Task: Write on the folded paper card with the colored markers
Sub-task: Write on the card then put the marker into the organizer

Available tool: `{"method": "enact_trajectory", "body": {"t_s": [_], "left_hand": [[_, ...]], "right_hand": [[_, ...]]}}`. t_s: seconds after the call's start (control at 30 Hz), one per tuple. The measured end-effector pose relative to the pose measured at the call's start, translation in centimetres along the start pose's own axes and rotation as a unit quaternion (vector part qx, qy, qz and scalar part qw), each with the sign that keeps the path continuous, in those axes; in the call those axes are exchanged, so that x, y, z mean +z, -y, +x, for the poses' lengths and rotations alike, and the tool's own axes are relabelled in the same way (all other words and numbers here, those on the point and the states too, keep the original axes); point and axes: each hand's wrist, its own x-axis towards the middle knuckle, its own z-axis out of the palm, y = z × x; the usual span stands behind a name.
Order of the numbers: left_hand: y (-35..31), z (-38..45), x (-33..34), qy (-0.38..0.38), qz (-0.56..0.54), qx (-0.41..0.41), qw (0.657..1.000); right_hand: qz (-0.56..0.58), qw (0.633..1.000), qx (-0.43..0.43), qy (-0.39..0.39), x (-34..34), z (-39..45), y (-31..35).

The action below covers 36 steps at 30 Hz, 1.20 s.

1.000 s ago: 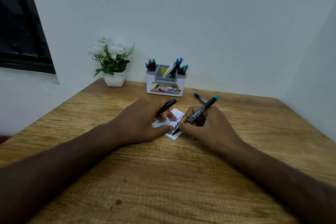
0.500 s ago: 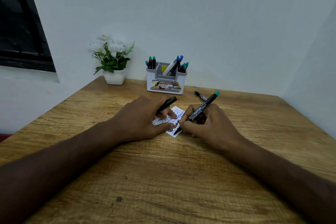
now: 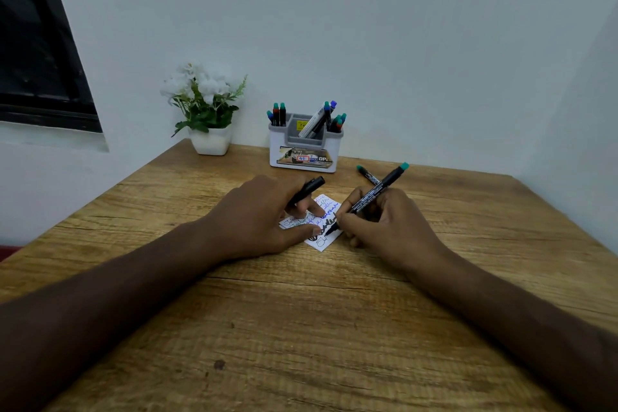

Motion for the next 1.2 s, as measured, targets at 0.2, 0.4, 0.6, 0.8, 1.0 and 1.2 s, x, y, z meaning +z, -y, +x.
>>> {"method": "enact_trajectory", "body": {"t_s": [0.2, 0.4, 0.6, 0.8, 1.0, 1.2], "left_hand": [[-0.25, -0.01, -0.14, 0.0, -0.005, 0.0, 1.0], [0.06, 0.05, 0.03, 0.0, 0.009, 0.0, 1.0], [-0.31, -0.05, -0.17, -0.003, 0.008, -0.007, 1.0], [-0.68, -0.13, -0.36, -0.002, -0.001, 0.003, 1.0], [-0.31, -0.09, -0.2, -0.004, 0.007, 0.001, 1.0], [-0.32, -0.08, -0.2, -0.003, 0.004, -0.003, 1.0]], "right_hand": [[0.009, 1.0, 0.006, 0.004, -0.15, 0.2, -0.11], [0.02, 1.0, 0.005, 0.009, -0.22, 0.13, -0.05], [0.02, 1.0, 0.003, 0.009, -0.21, -0.03, 0.08], [0.027, 1.0, 0.004, -0.001, -0.25, 0.05, -0.01], [0.023, 1.0, 0.006, 0.008, -0.27, 0.1, -0.05], [0.047, 0.999, 0.012, 0.009, -0.24, 0.17, -0.16]]}}
